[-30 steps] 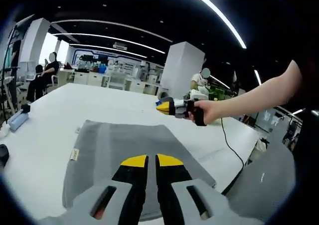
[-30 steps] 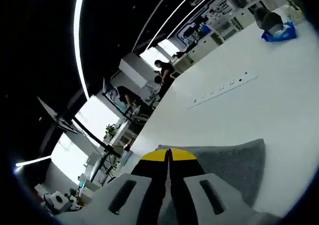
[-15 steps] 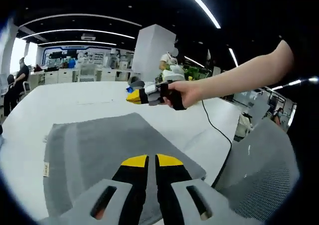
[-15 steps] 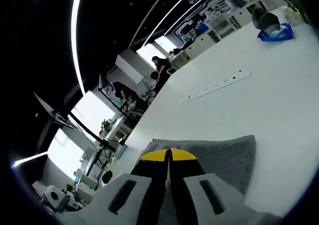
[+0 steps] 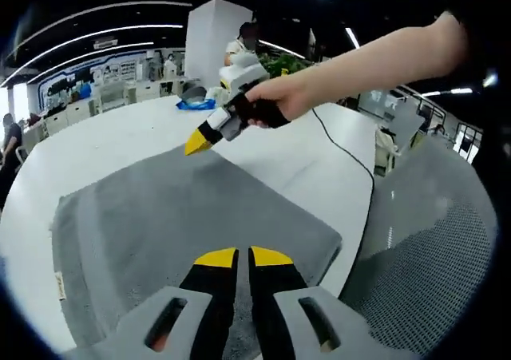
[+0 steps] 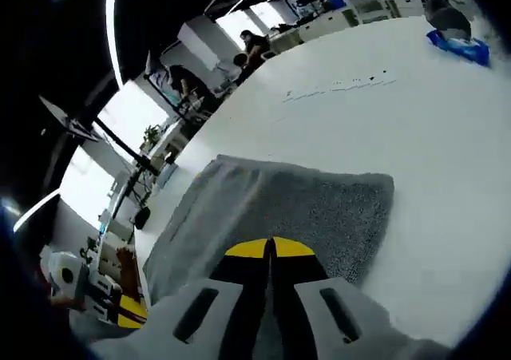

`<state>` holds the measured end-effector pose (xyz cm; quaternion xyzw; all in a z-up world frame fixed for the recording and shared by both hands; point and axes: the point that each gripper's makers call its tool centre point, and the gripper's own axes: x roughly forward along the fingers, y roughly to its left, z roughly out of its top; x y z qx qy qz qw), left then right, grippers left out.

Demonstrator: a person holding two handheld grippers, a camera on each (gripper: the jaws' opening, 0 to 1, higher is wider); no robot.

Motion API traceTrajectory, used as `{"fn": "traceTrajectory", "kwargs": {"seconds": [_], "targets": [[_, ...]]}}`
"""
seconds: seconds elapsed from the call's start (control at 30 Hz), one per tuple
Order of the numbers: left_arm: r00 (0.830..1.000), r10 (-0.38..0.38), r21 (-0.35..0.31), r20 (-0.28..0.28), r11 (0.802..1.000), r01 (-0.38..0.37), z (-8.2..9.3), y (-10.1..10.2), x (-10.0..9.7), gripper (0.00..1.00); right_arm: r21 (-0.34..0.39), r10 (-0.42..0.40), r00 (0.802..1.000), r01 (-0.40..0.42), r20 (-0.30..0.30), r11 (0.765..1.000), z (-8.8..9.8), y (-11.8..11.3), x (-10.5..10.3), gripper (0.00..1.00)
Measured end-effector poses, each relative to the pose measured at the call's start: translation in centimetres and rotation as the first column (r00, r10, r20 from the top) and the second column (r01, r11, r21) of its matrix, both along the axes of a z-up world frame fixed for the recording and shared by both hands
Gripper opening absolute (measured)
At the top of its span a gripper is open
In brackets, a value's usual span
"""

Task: Fold the towel on the table until its edges align and the towel forms a compact rectangular stack.

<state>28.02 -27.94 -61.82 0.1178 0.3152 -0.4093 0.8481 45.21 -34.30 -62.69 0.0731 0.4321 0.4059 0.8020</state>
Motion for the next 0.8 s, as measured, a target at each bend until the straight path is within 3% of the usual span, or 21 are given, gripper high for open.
{"fn": "traceTrajectory", "kwargs": {"seconds": [0.07,0.13,0.17,0.23,0.27,0.3,0.33,0.37,0.4,0.43,0.5,0.53,0.57,0.63,0.7,0.77,0.8], "targets": [[0.999,-0.008,0.009,-0.031,1.0,0.008,-0.6,-0.1,0.0,0.06,-0.093,0.111,0.994,-0.109,0.02,0.99,-0.8,-0.1,-1.0,0.0],[0.999,-0.025,0.028,-0.034,0.999,0.026,-1.0,-0.2,-0.1,0.06,-0.287,0.249,0.964,-0.215,0.087,0.933,-2.0,-1.5,-1.1,0.0],[0.999,-0.03,0.032,-0.027,0.999,0.031,-1.1,-0.3,0.0,0.06,-0.429,0.368,0.919,-0.278,0.141,0.859,-2.7,-2.4,-1.0,0.0],[0.997,-0.068,0.083,-0.041,0.994,0.071,-2.0,-0.3,-0.4,0.05,-0.575,0.517,0.842,-0.35,0.152,0.739,-3.5,-3.3,-1.0,0.0],[0.996,-0.08,0.146,-0.049,0.986,0.086,-2.7,0.2,-0.6,0.04,-0.579,0.602,0.768,-0.394,0.219,0.714,-3.1,-1.9,-1.1,0.0],[0.994,-0.094,0.224,-0.058,0.969,0.105,-3.6,0.8,-0.9,0.04,-0.623,0.623,0.759,-0.398,0.188,0.673,-3.2,-2.5,-1.3,0.0],[0.991,-0.122,0.252,-0.062,0.958,0.134,-4.1,0.8,-1.2,0.04,-0.648,0.629,0.758,-0.393,0.174,0.653,-3.3,-2.5,-1.2,0.0],[0.986,-0.16,0.248,-0.034,0.955,0.164,-4.1,0.3,-1.2,0.04,-0.671,0.652,0.74,-0.401,0.163,0.624,-3.4,-2.5,-1.2,0.0],[0.984,-0.18,0.245,-0.013,0.953,0.177,-3.7,0.1,-1.1,0.04,-0.705,0.694,0.705,-0.417,0.148,0.574,-3.4,-2.4,-1.2,0.0],[0.988,-0.152,0.242,-0.033,0.958,0.156,-3.8,0.2,-1.1,0.04,-0.721,0.714,0.688,-0.426,0.133,0.546,-3.5,-2.4,-1.3,0.0],[0.984,-0.171,0.253,-0.041,0.951,0.176,-3.8,0.3,-1.1,0.04,-0.745,0.715,0.692,-0.424,0.102,0.516,-3.6,-2.5,-1.1,0.0],[0.981,-0.187,0.256,-0.046,0.947,0.192,-3.8,0.3,-1.1,0.04,-0.748,0.717,0.69,-0.423,0.101,0.512,-3.6,-2.3,-1.1,0.0],[0.98,-0.193,0.258,-0.052,0.945,0.199,-3.8,0.3,-1.1,0.04,-0.756,0.728,0.679,-0.43,0.089,0.494,-3.6,-2.3,-1.1,0.0],[0.963,-0.262,0.286,-0.061,0.92,0.269,-3.8,0.2,-1.3,0.04,-0.76,0.729,0.678,-0.423,0.095,0.493,-3.7,-2.4,-1.2,0.0],[0.965,-0.249,0.279,-0.087,0.923,0.264,-3.8,0.2,-1.2,0.04,-0.76,0.724,0.685,-0.425,0.085,0.492,-3.7,-2.4,-1.0,0.0],[0.96,-0.261,0.279,-0.098,0.919,0.278,-3.8,0.2,-1.2,0.04,-0.754,0.693,0.717,-0.414,0.075,0.51,-3.7,-2.5,-1.0,0.0],[0.959,-0.267,0.277,-0.1,0.918,0.285,-3.9,0.2,-1.2,0.04,-0.757,0.698,0.713,-0.417,0.071,0.502,-3.7,-2.4,-1.0,0.0]]}}
